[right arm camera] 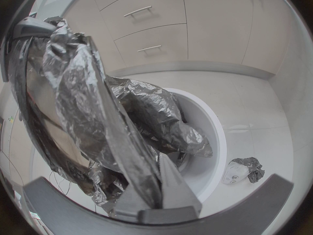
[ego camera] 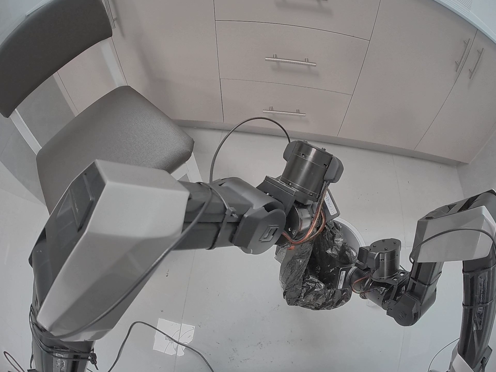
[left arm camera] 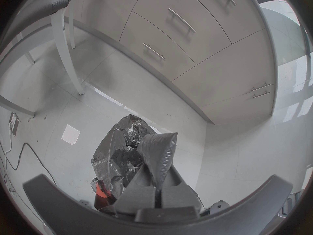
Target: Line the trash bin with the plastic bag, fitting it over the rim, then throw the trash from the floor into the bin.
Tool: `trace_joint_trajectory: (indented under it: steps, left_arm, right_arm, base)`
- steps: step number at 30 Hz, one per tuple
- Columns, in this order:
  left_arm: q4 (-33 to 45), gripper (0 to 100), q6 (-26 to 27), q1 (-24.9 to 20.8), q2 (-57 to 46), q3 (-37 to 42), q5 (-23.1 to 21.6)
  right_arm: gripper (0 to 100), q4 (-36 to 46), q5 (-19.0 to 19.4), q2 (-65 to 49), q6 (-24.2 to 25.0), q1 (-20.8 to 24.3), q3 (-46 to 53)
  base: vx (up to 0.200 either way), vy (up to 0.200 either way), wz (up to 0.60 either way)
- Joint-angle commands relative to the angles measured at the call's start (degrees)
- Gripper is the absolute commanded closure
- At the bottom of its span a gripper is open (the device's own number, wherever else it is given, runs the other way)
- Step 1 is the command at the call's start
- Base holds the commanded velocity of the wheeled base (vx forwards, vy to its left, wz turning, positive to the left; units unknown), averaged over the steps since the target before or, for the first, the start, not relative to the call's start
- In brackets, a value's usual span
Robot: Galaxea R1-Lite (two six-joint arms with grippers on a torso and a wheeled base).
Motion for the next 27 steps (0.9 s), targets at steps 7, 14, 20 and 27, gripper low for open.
trace_joint_trajectory:
  steps: [7, 14, 20, 27]
  left_arm:
    - [-0.10, 100, 0.20, -0.11, 1.62, -0.25, -0.03]
    - [1.04, 100, 0.99, 0.33, 4.61, -2.54, 0.14]
    - [3.07, 100, 6.08, 0.51, 7.69, -5.00, 6.74]
    - [2.63, 100, 13.29, 0.07, 12.96, -11.04, 16.40]
  right_arm:
    - [100, -3.53, -0.63, -2.92, 0.15, -2.43, 2.35]
    - [100, -7.40, -1.42, -5.65, 0.15, -3.48, 7.36]
    - [100, -8.98, -1.51, -5.65, 0.24, -7.61, 8.76]
    - [100, -8.98, -1.60, -6.44, 0.41, -8.14, 7.80]
  base:
    - [0.000, 0.000, 0.00]
    - [0.000, 0.000, 0.00]
    - [0.000, 0.000, 0.00]
    - [0.000, 0.000, 0.00]
